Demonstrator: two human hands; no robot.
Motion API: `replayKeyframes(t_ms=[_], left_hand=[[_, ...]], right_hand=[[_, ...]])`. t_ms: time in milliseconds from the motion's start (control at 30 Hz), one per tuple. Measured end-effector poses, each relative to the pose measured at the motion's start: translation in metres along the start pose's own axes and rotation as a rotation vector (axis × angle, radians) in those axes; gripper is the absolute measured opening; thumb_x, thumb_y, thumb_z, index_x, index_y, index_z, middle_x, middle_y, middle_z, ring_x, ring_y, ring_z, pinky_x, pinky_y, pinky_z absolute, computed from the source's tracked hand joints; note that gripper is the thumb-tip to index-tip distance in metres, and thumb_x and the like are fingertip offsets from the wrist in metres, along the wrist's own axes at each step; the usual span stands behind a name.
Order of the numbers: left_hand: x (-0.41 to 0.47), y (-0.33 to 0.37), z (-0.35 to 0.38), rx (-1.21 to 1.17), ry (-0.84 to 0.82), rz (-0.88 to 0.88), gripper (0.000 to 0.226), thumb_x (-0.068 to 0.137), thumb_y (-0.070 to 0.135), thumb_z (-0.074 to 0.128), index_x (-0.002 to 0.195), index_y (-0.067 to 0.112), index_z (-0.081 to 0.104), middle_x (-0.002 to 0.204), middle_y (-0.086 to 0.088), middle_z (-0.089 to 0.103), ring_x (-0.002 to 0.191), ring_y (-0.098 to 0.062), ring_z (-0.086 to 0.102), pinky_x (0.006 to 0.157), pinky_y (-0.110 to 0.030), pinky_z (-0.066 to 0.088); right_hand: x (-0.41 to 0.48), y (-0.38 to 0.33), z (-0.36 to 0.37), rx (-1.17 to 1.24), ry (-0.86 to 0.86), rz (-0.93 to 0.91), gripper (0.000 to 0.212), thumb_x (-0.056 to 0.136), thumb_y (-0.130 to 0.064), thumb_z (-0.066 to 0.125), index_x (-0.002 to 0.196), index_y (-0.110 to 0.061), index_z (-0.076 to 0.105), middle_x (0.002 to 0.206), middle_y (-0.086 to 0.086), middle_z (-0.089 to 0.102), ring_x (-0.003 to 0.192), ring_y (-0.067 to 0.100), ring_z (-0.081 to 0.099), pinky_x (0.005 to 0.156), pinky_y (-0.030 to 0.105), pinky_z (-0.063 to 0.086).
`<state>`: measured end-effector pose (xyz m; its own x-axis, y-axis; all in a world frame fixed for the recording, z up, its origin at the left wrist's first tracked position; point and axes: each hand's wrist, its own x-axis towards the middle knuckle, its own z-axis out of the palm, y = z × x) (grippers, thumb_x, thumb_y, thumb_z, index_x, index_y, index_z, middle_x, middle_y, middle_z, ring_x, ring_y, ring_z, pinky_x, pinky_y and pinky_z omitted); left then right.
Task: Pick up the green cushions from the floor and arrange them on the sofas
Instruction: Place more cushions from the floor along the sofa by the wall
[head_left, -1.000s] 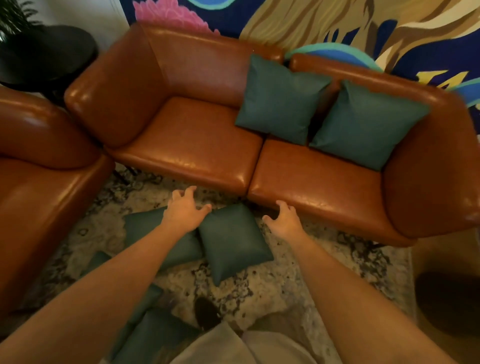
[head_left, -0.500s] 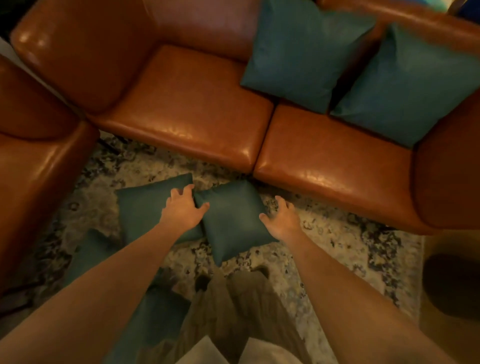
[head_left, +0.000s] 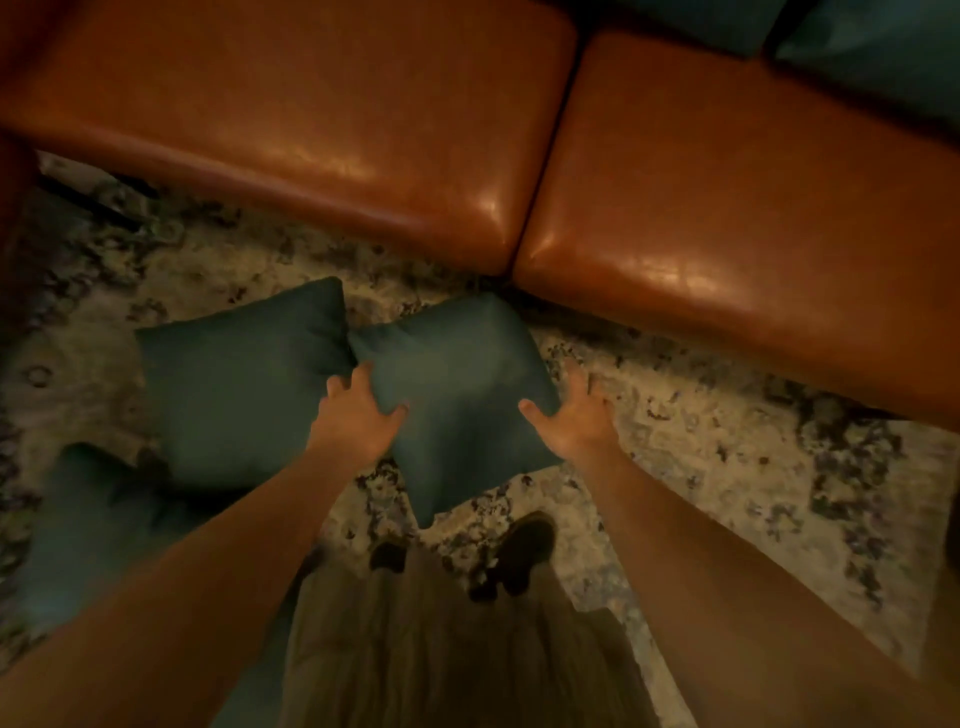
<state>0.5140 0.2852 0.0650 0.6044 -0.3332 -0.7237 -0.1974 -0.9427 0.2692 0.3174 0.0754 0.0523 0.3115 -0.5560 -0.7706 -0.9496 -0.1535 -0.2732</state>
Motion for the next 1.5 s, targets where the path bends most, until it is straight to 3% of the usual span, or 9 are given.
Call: replayKeyframes(t_ms=[333, 500, 667, 767, 833, 933, 1033, 1367, 1500], left_hand=[[0.100, -0.070, 0.111, -0.107, -0.052, -0.058, 0.092, 0.093, 0.061, 0.068, 0.164, 0.024, 0.022, 0.160, -0.016, 0.038, 0.144, -0.041, 0.039, 0.113, -0.055, 0.040], [0.134, -0.089, 0.144, -0.170, -0.106, -0.108, 0.119, 0.082, 0.079, 0.067, 0.169, 0.020, 0.009, 0.163, -0.012, 0.043, 0.144, -0.040, 0.046, 0.115, -0.050, 0.043], [0.156, -0.111, 0.166, -0.357, -0.138, -0.139, 0.138, 0.061, 0.071, 0.090, 0.168, 0.031, 0.013, 0.165, 0.001, 0.043, 0.146, -0.030, 0.048, 0.116, -0.050, 0.045], [0.156, -0.107, 0.173, -0.695, -0.200, -0.299, 0.120, 0.065, 0.036, 0.101, 0.157, 0.051, 0.026, 0.159, 0.010, 0.044, 0.140, -0.032, 0.051, 0.098, -0.061, 0.055], [0.153, -0.100, 0.176, -0.851, -0.259, -0.361, 0.107, 0.062, 0.029, 0.102, 0.144, 0.055, 0.039, 0.149, 0.015, 0.051, 0.135, -0.032, 0.053, 0.089, -0.067, 0.057], [0.146, -0.094, 0.174, -0.957, -0.263, -0.376, 0.125, 0.045, 0.040, 0.107, 0.149, 0.049, 0.039, 0.148, 0.014, 0.053, 0.138, -0.031, 0.051, 0.090, -0.074, 0.053], [0.125, -0.087, 0.159, -0.962, -0.277, -0.392, 0.127, 0.048, 0.042, 0.106, 0.154, 0.041, 0.036, 0.150, 0.010, 0.054, 0.139, -0.031, 0.052, 0.086, -0.071, 0.056], [0.009, -0.062, 0.075, -0.948, -0.233, -0.416, 0.114, 0.061, 0.037, 0.102, 0.155, 0.030, 0.038, 0.149, 0.007, 0.053, 0.139, -0.030, 0.050, 0.091, -0.079, 0.049], [-0.041, -0.054, 0.033, -0.945, -0.226, -0.373, 0.118, 0.052, 0.040, 0.104, 0.152, 0.030, 0.042, 0.148, 0.005, 0.056, 0.137, -0.031, 0.052, 0.087, -0.079, 0.051]], right_hand=[[0.119, 0.038, 0.090, 0.067, -0.033, 0.007, 0.120, 0.089, -0.072, 0.074, 0.172, -0.040, -0.006, 0.181, 0.008, -0.014, 0.166, 0.043, 0.004, 0.128, 0.063, 0.026], [0.162, 0.062, 0.118, 0.093, -0.030, 0.052, 0.138, 0.078, -0.064, 0.090, 0.171, -0.045, -0.010, 0.181, 0.008, -0.016, 0.166, 0.044, 0.007, 0.129, 0.063, 0.027], [0.184, 0.080, 0.139, 0.243, -0.039, 0.066, 0.146, 0.070, -0.056, 0.098, 0.173, -0.037, -0.004, 0.180, 0.011, 0.009, 0.162, 0.042, 0.025, 0.129, 0.058, 0.032], [0.193, 0.089, 0.147, 0.336, -0.027, 0.054, 0.152, 0.056, -0.056, 0.103, 0.174, -0.033, 0.010, 0.175, 0.007, 0.031, 0.158, 0.038, 0.036, 0.127, 0.056, 0.037], [0.194, 0.090, 0.145, 0.396, -0.041, 0.042, 0.143, 0.057, -0.047, 0.106, 0.171, -0.027, 0.023, 0.170, 0.004, 0.041, 0.155, 0.033, 0.042, 0.127, 0.052, 0.038], [0.186, 0.084, 0.136, 0.479, -0.062, 0.041, 0.120, 0.065, -0.030, 0.105, 0.164, -0.020, 0.038, 0.162, 0.005, 0.052, 0.149, 0.031, 0.049, 0.123, 0.046, 0.042], [0.166, 0.079, 0.126, 0.495, -0.083, 0.072, 0.108, 0.066, -0.027, 0.105, 0.158, -0.018, 0.048, 0.155, 0.005, 0.059, 0.145, 0.032, 0.054, 0.120, 0.047, 0.045], [0.042, 0.057, 0.078, 0.502, -0.071, 0.086, 0.103, 0.067, -0.028, 0.105, 0.154, -0.017, 0.050, 0.153, 0.006, 0.060, 0.142, 0.034, 0.055, 0.120, 0.054, 0.044], [-0.010, 0.038, 0.049, 0.498, -0.047, 0.075, 0.099, 0.068, -0.027, 0.105, 0.151, -0.018, 0.052, 0.150, 0.005, 0.062, 0.141, 0.034, 0.056, 0.119, 0.052, 0.045]])
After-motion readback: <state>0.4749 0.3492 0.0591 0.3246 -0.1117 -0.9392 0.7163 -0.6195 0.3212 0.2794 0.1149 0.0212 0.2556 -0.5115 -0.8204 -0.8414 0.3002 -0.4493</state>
